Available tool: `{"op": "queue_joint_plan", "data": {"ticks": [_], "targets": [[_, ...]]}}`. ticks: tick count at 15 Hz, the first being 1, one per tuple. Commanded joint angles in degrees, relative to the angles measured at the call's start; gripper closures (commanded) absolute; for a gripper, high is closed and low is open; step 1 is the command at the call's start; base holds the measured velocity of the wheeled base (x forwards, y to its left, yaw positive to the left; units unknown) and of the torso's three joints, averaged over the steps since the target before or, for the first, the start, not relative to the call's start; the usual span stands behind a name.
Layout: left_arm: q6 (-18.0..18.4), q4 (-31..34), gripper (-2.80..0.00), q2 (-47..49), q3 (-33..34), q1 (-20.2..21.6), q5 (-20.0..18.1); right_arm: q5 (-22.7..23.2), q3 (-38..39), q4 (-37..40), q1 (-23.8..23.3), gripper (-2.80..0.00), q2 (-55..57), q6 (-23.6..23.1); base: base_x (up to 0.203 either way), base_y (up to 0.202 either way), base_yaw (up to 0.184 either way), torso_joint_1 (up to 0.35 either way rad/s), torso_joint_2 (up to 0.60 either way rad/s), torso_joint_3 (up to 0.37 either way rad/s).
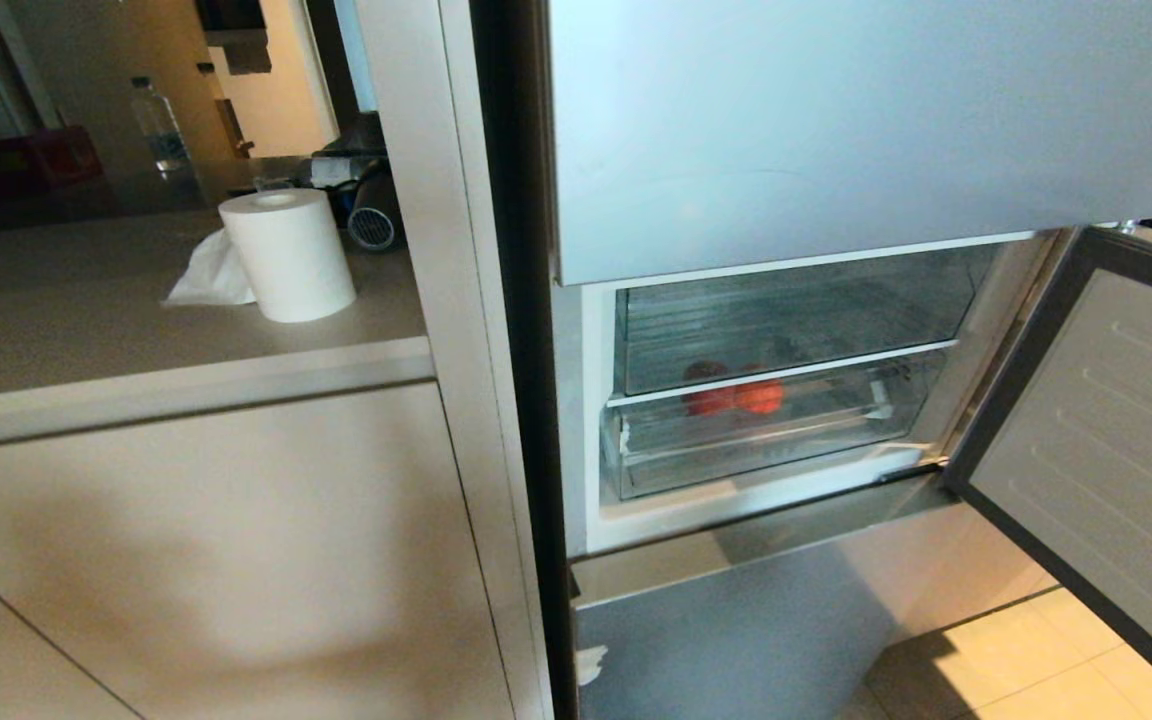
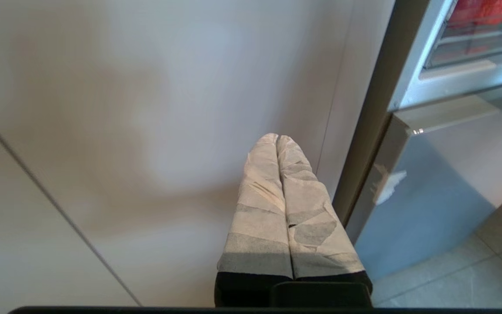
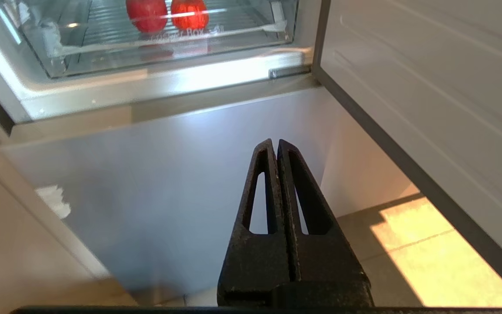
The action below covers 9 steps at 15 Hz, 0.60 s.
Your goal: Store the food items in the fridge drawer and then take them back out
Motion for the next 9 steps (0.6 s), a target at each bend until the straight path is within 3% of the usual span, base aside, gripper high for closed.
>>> {"op": "queue_joint_plan", "data": {"ticks": [1, 6, 9], "targets": [[-0.08, -0.08, 0.0, 0.09, 0.09, 0.02, 0.03, -0.01, 0.0, -0.07, 0.02, 0.0, 0.0, -0.02, -0.155, 0.0, 0.002, 0.021, 0.01, 0.002], [-0.08, -0.08, 0.0, 0.09, 0.09, 0.02, 0.03, -0.01, -0.18, 0.2, 0.02, 0.0, 0.0, -0.72, -0.197, 0.0, 0.002, 0.0, 0.0, 0.004], [0.01, 0.01, 0.0, 0.09, 0.09, 0.02, 0.02, 0.69, -0.09, 0.09, 0.02, 0.0, 0.0, -4.57, -0.196, 0.0, 0.001, 0.002, 0.0, 0.002]]}}
